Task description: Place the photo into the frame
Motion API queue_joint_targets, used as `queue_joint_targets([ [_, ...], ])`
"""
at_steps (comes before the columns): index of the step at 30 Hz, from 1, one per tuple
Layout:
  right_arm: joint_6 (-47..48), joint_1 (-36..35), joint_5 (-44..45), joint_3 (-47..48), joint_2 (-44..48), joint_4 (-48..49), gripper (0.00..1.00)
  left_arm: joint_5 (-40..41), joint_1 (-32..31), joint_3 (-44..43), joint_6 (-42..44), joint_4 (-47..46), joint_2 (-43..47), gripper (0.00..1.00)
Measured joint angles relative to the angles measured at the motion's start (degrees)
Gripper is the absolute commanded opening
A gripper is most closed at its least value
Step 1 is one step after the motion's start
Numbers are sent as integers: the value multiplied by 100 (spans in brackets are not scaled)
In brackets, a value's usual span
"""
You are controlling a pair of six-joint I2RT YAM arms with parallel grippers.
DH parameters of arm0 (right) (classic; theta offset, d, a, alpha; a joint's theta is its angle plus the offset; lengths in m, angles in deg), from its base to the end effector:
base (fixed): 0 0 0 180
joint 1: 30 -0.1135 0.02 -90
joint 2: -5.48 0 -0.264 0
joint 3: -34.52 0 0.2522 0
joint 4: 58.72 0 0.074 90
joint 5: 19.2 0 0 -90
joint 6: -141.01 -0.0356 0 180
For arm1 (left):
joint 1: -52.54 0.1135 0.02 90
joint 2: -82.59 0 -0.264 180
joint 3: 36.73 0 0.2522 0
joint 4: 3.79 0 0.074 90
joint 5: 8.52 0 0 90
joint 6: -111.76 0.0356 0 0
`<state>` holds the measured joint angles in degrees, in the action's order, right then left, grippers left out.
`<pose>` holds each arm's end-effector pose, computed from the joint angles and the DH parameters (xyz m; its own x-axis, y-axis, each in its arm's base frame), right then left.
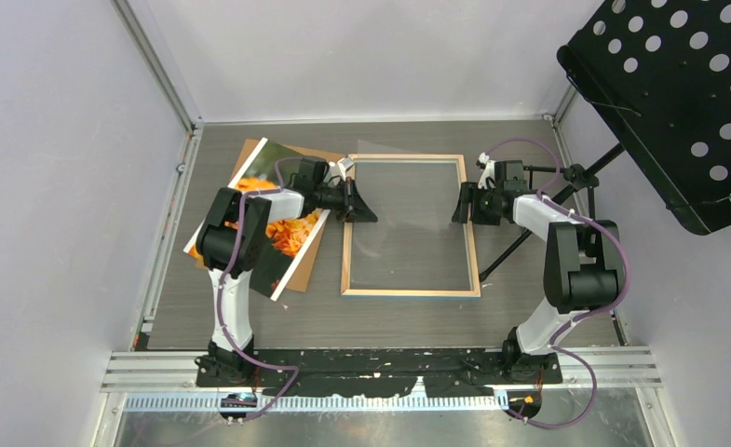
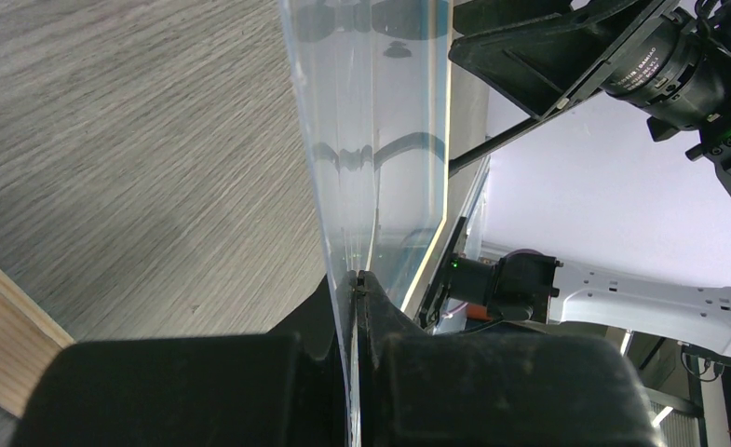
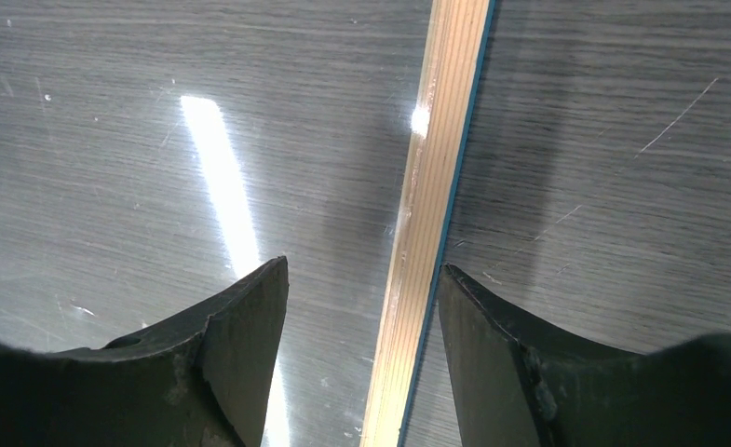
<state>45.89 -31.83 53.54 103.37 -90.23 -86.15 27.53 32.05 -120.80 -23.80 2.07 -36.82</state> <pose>0.3338 0.0212 0.1746 -0.8265 0.0589 -0.5599 -0.1304 0.9475 0.2920 0.3897 -0.1764 0.1351 -0.9859 -0.0801 -0.1466 0.1027 0.4015 -0.9101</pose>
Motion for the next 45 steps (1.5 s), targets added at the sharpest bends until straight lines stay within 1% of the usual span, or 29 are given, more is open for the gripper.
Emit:
queue_joint_targets([
  [19, 2, 0, 2, 2, -46, 0, 66, 50, 0, -66, 302, 306, -2, 0],
  [45, 2, 0, 0, 2, -46, 0, 66, 166, 0, -70, 251, 260, -2, 0],
])
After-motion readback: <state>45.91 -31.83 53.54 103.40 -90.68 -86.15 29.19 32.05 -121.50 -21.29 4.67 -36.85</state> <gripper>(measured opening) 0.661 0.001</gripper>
